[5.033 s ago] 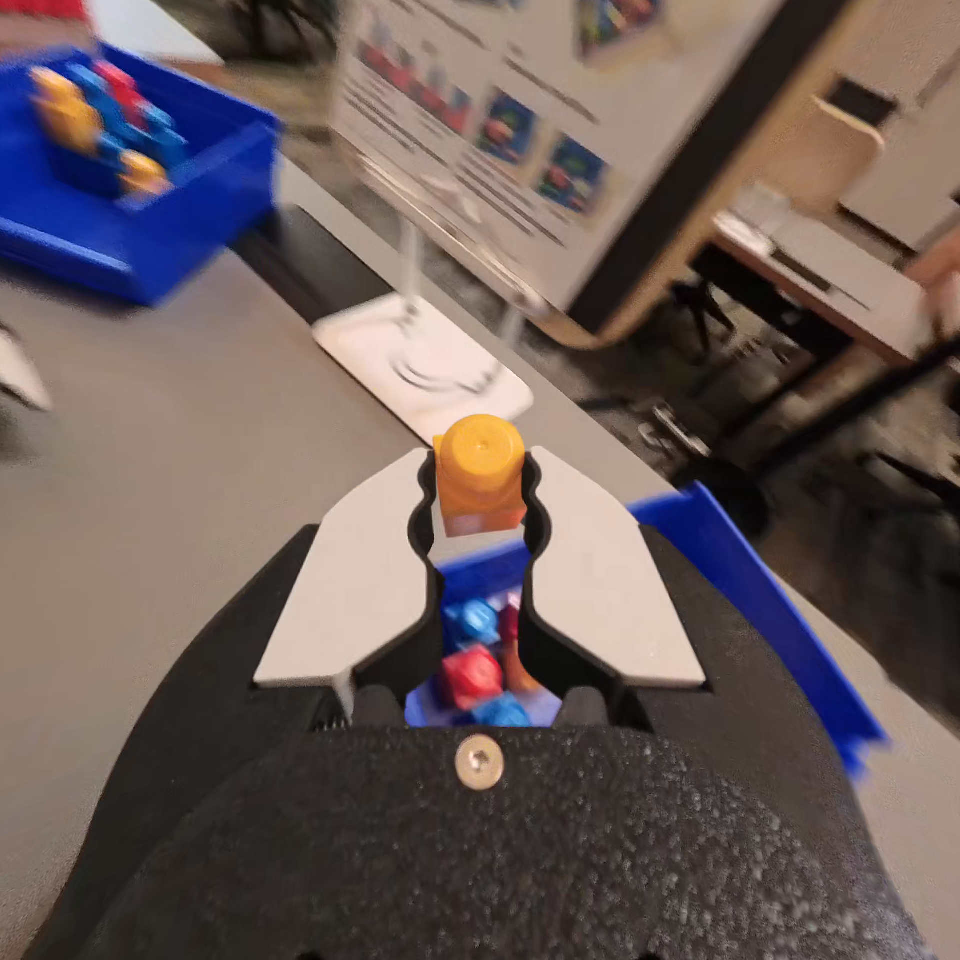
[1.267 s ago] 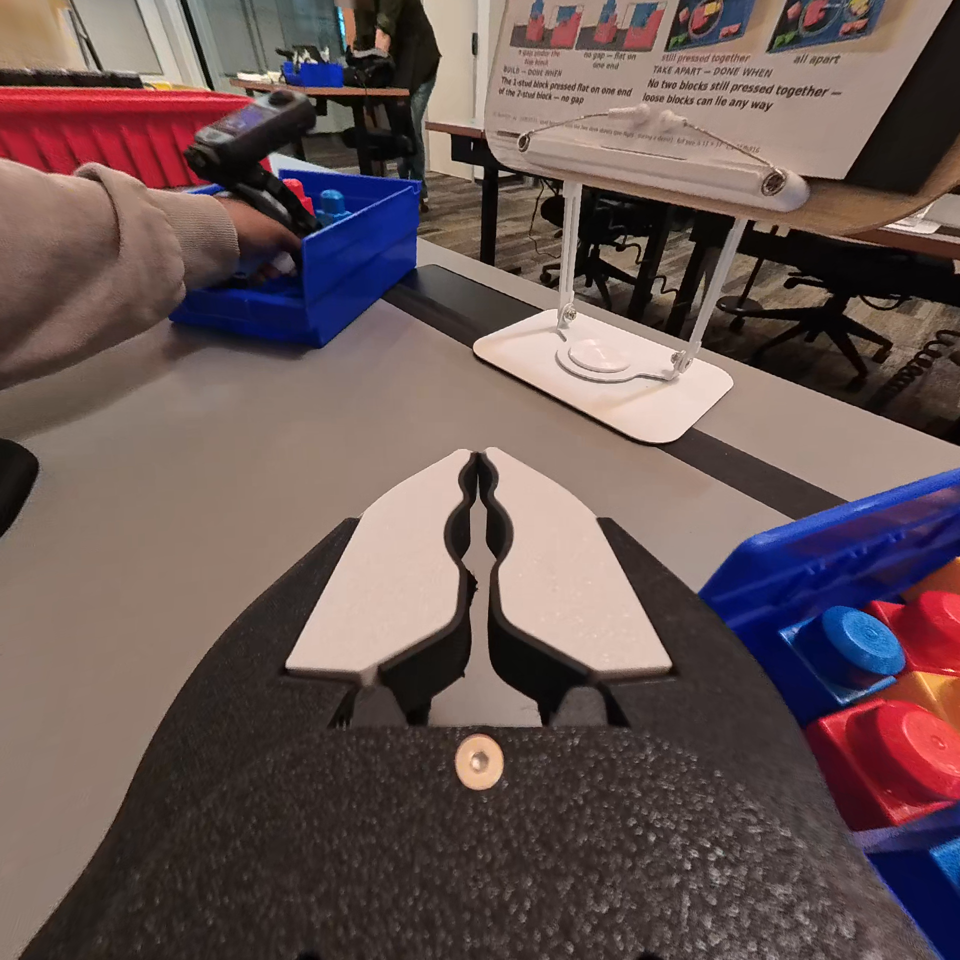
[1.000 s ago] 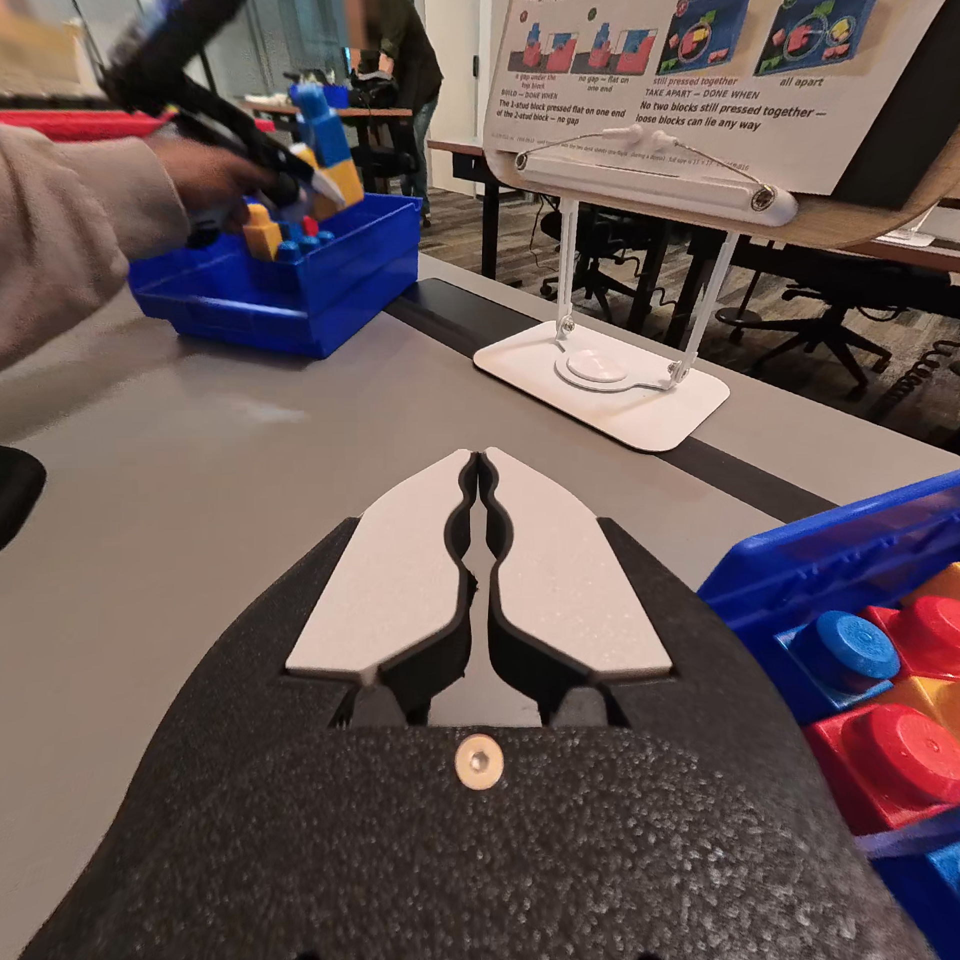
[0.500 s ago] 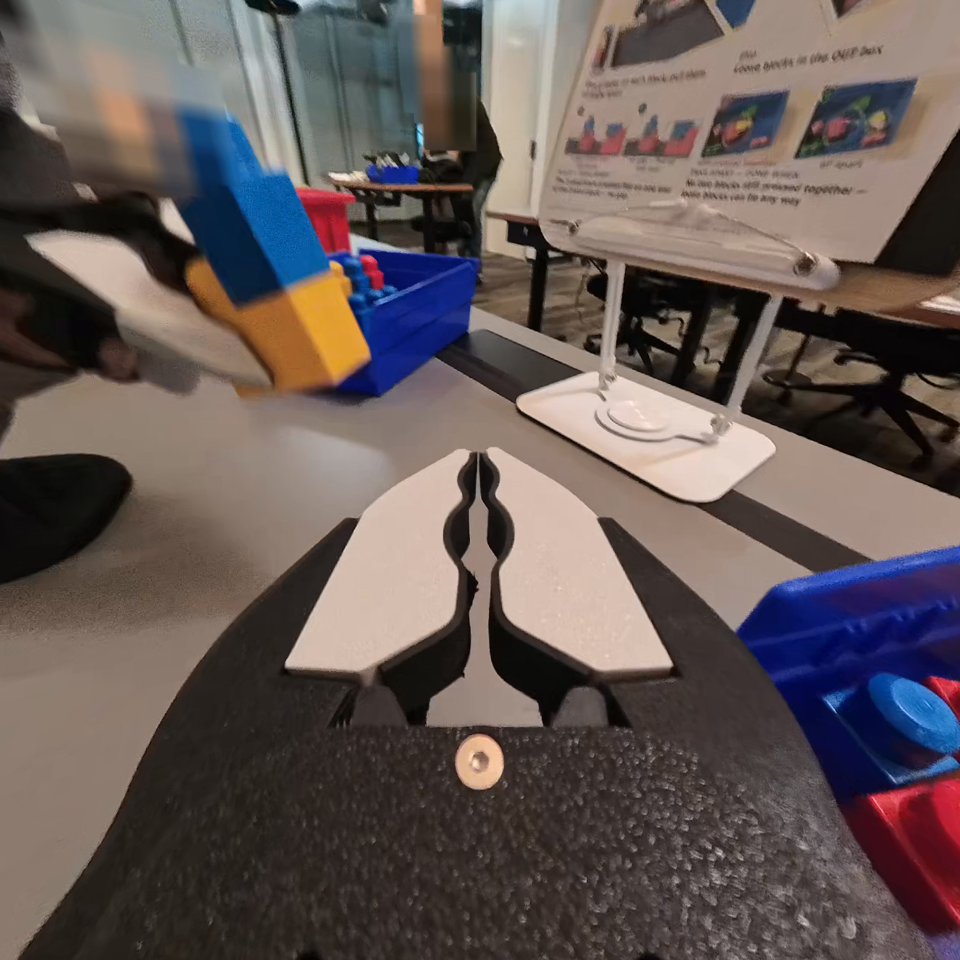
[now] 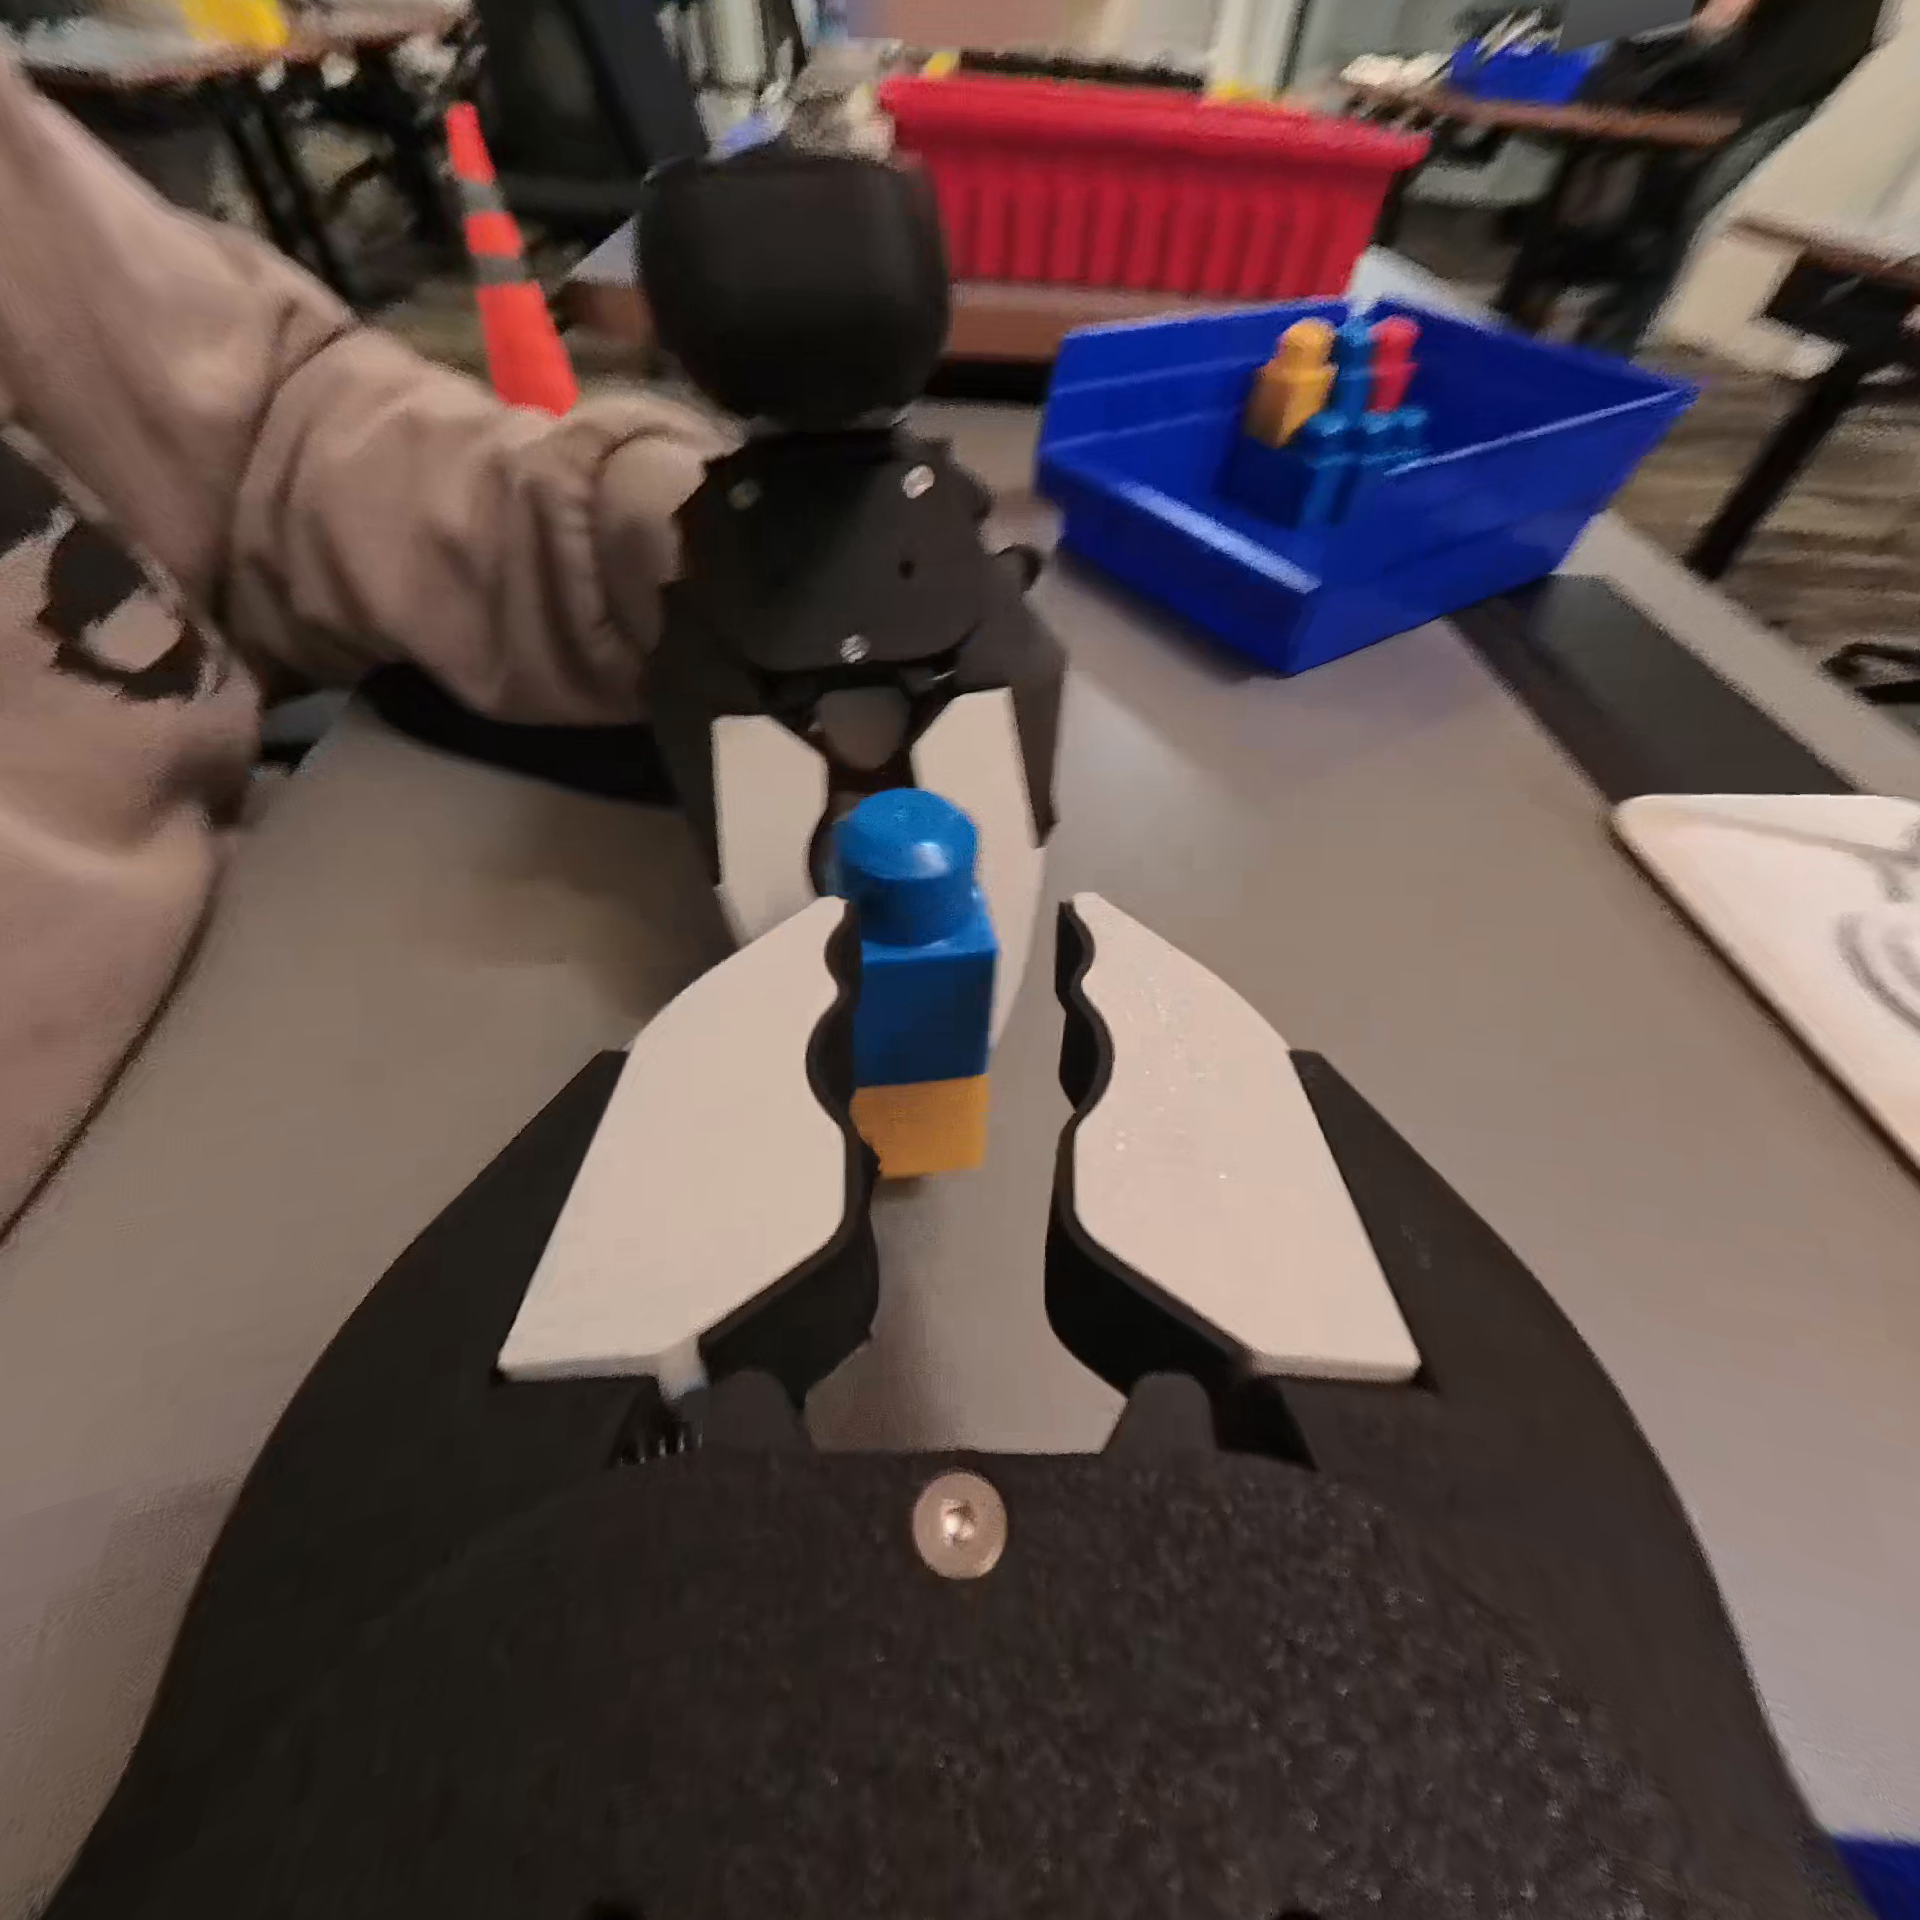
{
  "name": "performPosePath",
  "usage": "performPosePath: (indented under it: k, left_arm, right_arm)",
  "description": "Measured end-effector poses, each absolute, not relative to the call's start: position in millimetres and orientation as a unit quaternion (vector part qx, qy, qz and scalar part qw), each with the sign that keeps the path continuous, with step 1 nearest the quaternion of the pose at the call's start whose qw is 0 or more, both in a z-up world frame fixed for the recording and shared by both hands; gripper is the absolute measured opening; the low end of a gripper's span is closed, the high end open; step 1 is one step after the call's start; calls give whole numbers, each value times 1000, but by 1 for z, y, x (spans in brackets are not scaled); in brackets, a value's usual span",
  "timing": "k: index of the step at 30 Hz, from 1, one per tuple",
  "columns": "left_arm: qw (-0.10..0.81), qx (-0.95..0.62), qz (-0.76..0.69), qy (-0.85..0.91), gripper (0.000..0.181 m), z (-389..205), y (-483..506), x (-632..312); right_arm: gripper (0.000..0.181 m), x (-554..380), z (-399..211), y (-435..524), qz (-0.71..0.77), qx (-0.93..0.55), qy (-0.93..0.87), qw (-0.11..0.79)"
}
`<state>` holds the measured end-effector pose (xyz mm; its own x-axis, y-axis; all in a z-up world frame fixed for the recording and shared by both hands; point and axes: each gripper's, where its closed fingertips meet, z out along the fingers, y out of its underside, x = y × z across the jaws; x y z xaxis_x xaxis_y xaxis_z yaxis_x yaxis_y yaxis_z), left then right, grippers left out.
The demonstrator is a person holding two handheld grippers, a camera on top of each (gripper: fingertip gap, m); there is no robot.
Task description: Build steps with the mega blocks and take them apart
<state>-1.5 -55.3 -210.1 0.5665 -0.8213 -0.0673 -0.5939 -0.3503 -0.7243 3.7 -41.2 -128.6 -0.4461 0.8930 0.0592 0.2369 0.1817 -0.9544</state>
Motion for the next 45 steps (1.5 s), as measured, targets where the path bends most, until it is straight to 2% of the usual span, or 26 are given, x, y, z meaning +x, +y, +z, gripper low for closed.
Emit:
performPosePath:
  k: [5,7,9,23,30,45]
  left_arm:
    - [348,-807,-154,452,38,-215,-59,-3]
    - [345,-805,-155,457,38,-217,-62,-1]
    - [340,-805,-150,463,38,-220,-63,0]
    - [362,-792,-160,465,45,-219,-63,-3]
    - [359,-793,-170,461,37,-220,-63,-3]
    - [368,-784,-194,460,37,-197,-71,2]
  right_arm:
    - [49,2,-148,-61,469,-407,-730,285]
    - [48,-3,-154,-61,444,-410,-740,297]
    - [36,-4,-162,-63,419,-407,-755,299]
    - [35,-6,-170,-61,418,-416,-755,288]
    - [35,-6,-171,-60,423,-417,-752,286]
    - [34,-10,-134,-74,507,-380,-705,317]
